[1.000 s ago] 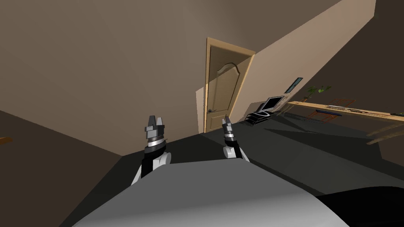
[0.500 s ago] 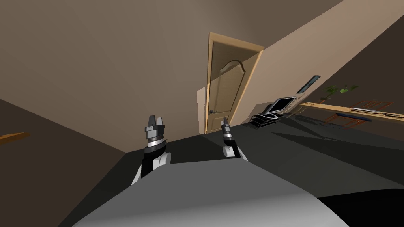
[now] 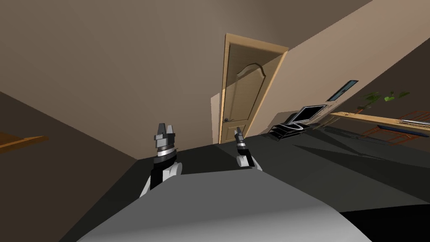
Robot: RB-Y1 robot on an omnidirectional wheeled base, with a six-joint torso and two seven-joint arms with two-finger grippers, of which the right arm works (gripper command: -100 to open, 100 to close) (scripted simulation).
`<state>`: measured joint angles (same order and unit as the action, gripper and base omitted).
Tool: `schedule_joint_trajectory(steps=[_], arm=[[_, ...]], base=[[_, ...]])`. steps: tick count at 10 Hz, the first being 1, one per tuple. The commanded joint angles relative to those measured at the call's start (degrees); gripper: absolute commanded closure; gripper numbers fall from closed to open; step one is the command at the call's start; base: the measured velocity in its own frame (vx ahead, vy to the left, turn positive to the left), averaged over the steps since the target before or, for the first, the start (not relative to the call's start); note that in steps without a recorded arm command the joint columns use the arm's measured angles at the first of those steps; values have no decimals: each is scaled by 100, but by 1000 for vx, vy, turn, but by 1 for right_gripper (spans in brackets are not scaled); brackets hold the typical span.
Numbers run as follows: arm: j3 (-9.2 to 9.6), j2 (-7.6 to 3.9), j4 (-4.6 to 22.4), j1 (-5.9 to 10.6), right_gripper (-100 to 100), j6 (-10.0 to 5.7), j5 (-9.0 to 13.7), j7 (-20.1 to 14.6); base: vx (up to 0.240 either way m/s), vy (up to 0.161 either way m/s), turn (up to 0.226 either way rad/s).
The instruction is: Pull the door open
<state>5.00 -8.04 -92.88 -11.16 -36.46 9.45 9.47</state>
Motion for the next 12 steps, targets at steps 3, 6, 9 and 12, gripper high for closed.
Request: schedule_joint_trajectory(steps=[3,6,9,12], arm=[[10,-87,534,240,-100,-2,178,10],[26,-192,1048,484,-100,-19,384,13],[36,-260,1473,644,-100,-30,520,15],[46,-325,1822,802,-100,-40,653,16]], base=[[60,-54,92],[73,-76,125],[48,-59,81],[48,-52,85]])
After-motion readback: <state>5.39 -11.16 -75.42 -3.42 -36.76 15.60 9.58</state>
